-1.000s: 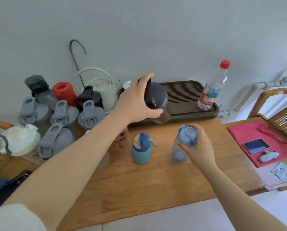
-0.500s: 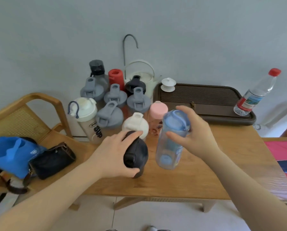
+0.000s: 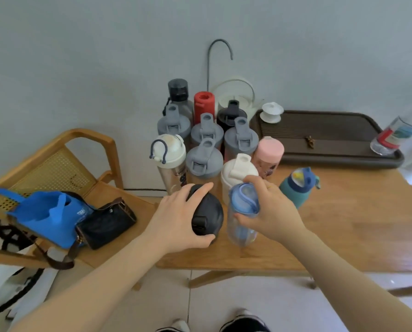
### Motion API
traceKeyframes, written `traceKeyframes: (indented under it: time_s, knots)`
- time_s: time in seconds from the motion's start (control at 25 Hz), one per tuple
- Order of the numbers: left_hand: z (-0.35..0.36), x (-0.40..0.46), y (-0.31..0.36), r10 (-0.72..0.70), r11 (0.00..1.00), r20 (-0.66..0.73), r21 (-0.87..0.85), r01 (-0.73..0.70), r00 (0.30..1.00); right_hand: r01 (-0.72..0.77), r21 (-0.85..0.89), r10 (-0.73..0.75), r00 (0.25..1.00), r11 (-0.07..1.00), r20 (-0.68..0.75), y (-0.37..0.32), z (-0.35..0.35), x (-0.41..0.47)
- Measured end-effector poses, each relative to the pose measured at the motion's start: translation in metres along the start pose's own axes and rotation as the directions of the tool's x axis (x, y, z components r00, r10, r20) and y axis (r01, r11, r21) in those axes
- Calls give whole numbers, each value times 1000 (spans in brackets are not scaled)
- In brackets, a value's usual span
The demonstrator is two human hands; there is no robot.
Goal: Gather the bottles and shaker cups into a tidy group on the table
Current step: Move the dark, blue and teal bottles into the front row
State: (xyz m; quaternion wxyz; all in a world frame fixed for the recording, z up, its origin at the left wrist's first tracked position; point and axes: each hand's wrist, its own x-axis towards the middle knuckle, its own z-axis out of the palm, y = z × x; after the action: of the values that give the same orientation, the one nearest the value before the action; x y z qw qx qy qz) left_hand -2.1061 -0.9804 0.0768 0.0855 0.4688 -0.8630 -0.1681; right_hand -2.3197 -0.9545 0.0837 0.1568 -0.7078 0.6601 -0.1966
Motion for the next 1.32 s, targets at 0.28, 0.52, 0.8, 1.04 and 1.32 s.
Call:
traceKeyframes:
  time_s: [0.28,0.52,0.8,1.04,1.32]
  knots:
    - [31,53,65,215,975,62,-71,-211,975,-358,30,356,910,933,-213,90,-42,-41]
    - [66,107,106,155,988,10,9,-155,988,-404,-11,389,888,915,-246,172,-77,1]
    - [87,130,126,49,986,-52,159,-40,997,-250,-96,240,966,964,-99,202,-91,73]
    - [97,141,120,69,844,-207,534,54,976,-164,58,166,986,985,-30,209,-91,114]
    - [93,146,130,-11,879,-294,452,149,956,-41,-298,74,992,954,101,195,-86,138]
